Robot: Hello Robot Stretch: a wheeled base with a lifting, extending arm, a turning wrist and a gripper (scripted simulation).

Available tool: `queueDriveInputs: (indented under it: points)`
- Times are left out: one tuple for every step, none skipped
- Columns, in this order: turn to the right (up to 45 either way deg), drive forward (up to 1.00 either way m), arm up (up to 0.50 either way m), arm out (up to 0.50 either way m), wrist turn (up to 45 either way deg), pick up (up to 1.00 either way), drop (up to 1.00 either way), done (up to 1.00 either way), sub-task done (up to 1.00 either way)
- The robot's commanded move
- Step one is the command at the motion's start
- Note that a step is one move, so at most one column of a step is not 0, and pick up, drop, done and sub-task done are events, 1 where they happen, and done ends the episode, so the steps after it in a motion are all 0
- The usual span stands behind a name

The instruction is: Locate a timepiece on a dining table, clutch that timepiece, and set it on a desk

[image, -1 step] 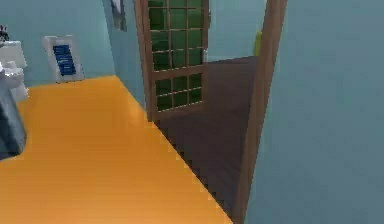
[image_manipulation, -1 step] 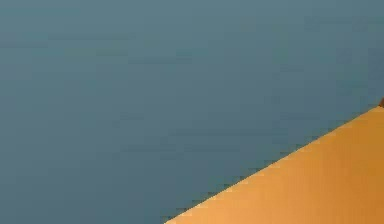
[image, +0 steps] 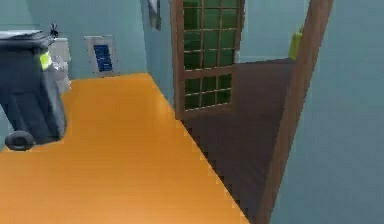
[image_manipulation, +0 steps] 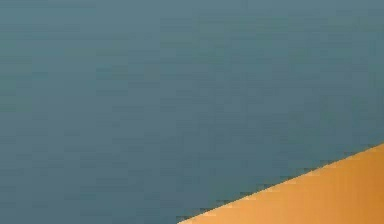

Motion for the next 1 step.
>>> queueDriveInputs:
  points:
    - [0.0, 0.95, 0.0, 0.0, 0.0, 0.0, 0.0, 0.0, 0.0]
